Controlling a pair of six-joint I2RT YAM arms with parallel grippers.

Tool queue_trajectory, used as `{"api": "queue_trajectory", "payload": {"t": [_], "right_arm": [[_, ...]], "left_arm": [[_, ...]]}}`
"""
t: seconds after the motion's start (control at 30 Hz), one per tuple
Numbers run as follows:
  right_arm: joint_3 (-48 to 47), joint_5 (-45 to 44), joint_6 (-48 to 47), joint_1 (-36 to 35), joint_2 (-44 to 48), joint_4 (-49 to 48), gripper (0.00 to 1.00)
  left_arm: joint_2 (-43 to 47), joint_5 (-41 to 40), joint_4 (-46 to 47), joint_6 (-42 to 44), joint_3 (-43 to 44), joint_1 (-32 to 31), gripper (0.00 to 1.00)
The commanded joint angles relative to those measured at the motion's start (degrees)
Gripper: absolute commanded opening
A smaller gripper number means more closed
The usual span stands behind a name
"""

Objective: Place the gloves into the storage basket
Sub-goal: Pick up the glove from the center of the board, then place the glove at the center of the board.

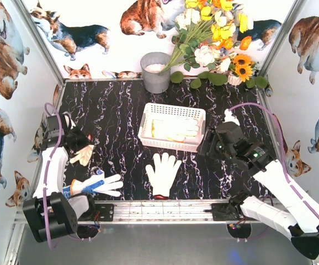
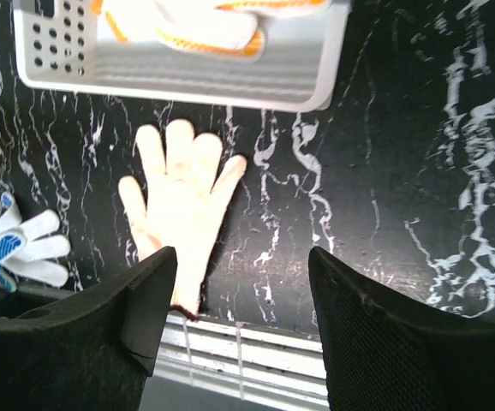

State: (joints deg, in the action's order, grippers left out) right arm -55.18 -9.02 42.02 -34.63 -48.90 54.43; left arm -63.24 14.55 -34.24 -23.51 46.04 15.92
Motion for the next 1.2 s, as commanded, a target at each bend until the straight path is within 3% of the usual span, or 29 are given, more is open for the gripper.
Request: {"api": "queue_trajectory", "payload": {"t": [0.0,0.3,0.47,0.8,1.0,1.17], "right_arm": [[2.8,6.8,0.4,0.1,0.5,-9.5,0.65],[7.5,20.3,7.4,-1.5,2.5,-17.7,0.65],[9.0,20.9,8.2,-8.1,2.8,-22.2,0.68],[4.9,17.1,7.2,-20.0,-2.5,-24.3,0.70],[9.7,10.4,9.3,-21.7,-3.5,-23.8,0.70],[15.7,10.3,13.4,-22.7,-4.1,-28.1,0.67]], "left_arm": [[2.2,11.3,4.1,1.9,-1.8,-0.2,0.00],[5.7,29.4,4.2,6.8,-4.0,-4.6,0.00],[8.3,29.6,1.4,7.6,-1.1,-13.4,0.00],[13.4,33.6,6.1,-1.9,-0.5,-27.0,0.00],[11.9,32.9,13.1,-6.9,-0.5,-30.8,0.00],[13.1,25.9,11.9,-5.9,0.5,-31.4,0.00]]}}
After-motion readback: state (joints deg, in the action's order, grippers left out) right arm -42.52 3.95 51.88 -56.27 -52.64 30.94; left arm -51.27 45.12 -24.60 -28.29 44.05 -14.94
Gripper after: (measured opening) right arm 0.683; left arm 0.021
